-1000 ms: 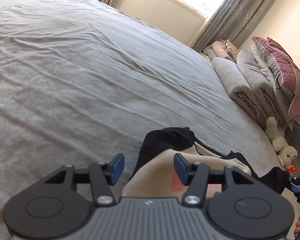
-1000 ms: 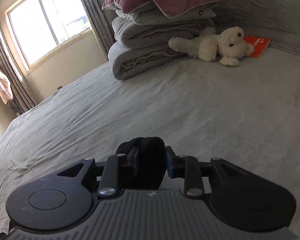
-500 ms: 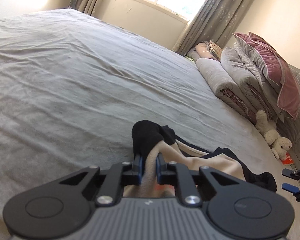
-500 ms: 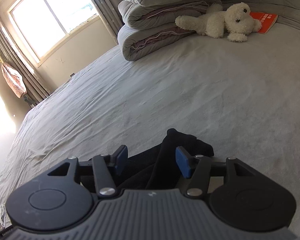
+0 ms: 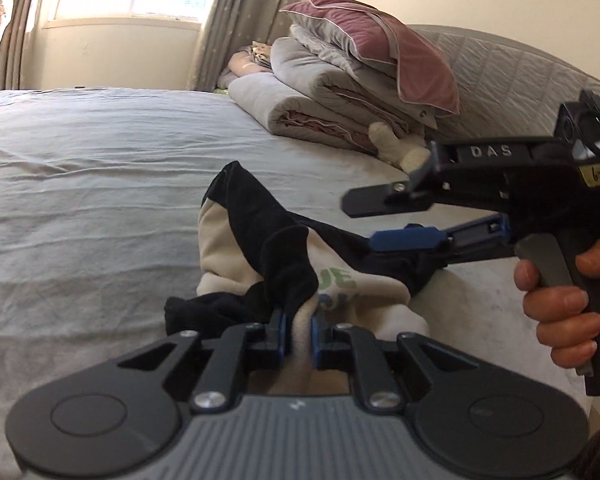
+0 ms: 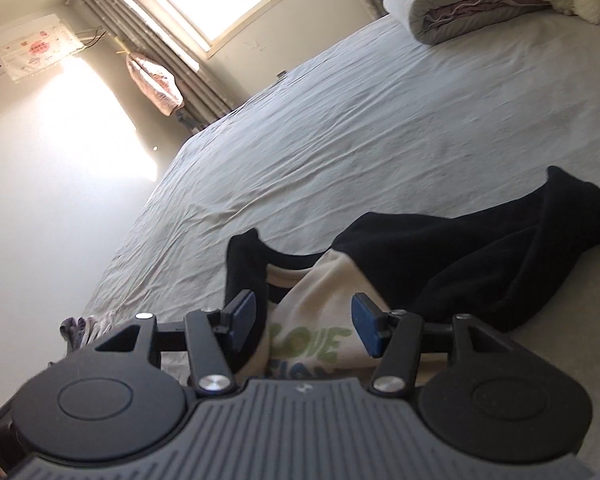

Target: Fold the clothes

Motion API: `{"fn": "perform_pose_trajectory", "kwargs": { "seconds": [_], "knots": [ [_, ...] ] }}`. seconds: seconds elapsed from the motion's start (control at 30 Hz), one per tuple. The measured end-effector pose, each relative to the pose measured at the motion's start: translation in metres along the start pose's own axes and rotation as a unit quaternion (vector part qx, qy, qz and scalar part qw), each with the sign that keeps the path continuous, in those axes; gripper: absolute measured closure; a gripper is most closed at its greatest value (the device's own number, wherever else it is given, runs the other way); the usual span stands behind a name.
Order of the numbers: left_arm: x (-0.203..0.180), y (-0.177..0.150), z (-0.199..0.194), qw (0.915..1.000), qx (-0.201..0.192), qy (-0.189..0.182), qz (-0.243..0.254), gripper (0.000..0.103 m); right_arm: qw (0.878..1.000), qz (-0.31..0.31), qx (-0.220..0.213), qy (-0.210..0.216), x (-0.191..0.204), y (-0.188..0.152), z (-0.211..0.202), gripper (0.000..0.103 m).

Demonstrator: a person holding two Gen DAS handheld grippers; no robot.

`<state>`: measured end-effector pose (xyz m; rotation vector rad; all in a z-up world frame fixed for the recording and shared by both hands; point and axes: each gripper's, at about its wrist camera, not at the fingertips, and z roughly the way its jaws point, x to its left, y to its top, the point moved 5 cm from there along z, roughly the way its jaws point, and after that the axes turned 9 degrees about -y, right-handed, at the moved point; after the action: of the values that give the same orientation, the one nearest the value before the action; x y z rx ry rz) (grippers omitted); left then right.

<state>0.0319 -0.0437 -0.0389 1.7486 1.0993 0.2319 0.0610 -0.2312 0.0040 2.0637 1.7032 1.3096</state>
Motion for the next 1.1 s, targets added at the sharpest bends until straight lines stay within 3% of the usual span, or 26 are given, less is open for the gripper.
{"fn": "perform_pose_trajectory", "kwargs": {
  "seconds": [0.1,0.23,0.27,0.3,0.4,0.43,0.47,0.57,0.73,0.9,1.03,1.1],
  "knots": [
    [-0.008,-0.003,0.001,0.9997,0.011,-0.014,0.015,0.091,0.999,-0.015,0.021,0.020,0.015,-0.009,0.011,0.045],
    [-0.015,-0.005,-0.002,0.9991,0.016,-0.024,0.031,0.090,0.999,-0.024,0.041,0.012,0.024,-0.021,0.027,0.048],
    [-0.014,-0.005,-0.004,0.9991,0.015,-0.024,0.031,0.089,0.999,-0.029,0.042,0.004,0.024,-0.023,0.030,0.057],
    [-0.013,-0.004,-0.005,0.9992,0.018,-0.025,0.026,0.087,0.998,-0.034,0.043,-0.002,0.025,-0.023,0.032,0.084],
    [-0.007,0.002,-0.015,0.9987,0.005,-0.049,-0.013,0.078,0.998,-0.036,0.047,-0.019,0.022,-0.023,0.032,0.085],
    [-0.004,0.005,-0.019,0.9979,-0.002,-0.058,-0.028,0.070,0.998,-0.037,0.049,-0.024,0.020,-0.023,0.031,0.085],
    [-0.001,0.008,-0.024,0.9976,-0.013,-0.058,-0.036,0.062,0.997,-0.040,0.052,-0.028,0.018,-0.024,0.030,0.085],
    [0.011,0.016,-0.035,0.9964,-0.038,-0.048,-0.058,0.055,0.996,-0.048,0.064,-0.038,0.012,-0.030,0.028,0.085],
    [0.044,0.016,-0.022,0.9938,-0.019,0.012,-0.109,0.057,0.993,-0.065,0.083,-0.050,0.007,-0.043,0.023,0.086],
    [0.059,0.002,0.005,0.9846,0.025,0.001,-0.173,0.058,0.991,-0.075,0.094,-0.056,0.001,-0.052,0.018,0.085],
    [0.064,-0.004,0.013,0.9766,0.028,0.012,-0.213,0.082,0.991,-0.075,0.100,-0.056,-0.006,-0.055,0.016,0.085],
    [0.061,-0.001,0.009,0.9772,0.012,0.021,-0.211,0.085,0.991,-0.071,0.097,-0.049,-0.008,-0.056,0.015,0.085]
  ]
}}
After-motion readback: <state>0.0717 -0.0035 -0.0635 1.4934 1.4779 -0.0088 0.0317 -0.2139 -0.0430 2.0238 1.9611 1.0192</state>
